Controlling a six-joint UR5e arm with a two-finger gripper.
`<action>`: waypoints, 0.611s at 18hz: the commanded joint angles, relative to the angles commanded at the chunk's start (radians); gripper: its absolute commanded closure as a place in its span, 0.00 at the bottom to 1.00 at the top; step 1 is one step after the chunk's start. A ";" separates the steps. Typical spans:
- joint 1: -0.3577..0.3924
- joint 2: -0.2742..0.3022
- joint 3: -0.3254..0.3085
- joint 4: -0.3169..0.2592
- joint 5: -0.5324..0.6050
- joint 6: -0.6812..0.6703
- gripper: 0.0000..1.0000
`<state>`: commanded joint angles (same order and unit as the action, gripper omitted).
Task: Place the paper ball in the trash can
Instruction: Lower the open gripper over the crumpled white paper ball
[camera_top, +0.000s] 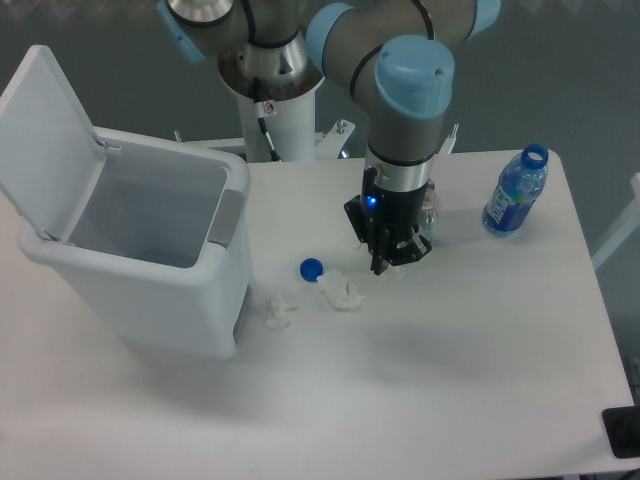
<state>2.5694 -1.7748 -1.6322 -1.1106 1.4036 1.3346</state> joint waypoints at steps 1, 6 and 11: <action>-0.002 -0.002 -0.006 0.003 0.000 0.000 1.00; 0.000 -0.002 0.009 0.005 -0.006 -0.034 1.00; -0.005 -0.003 0.063 0.000 -0.043 -0.113 1.00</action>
<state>2.5648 -1.7779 -1.5693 -1.1106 1.3607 1.2212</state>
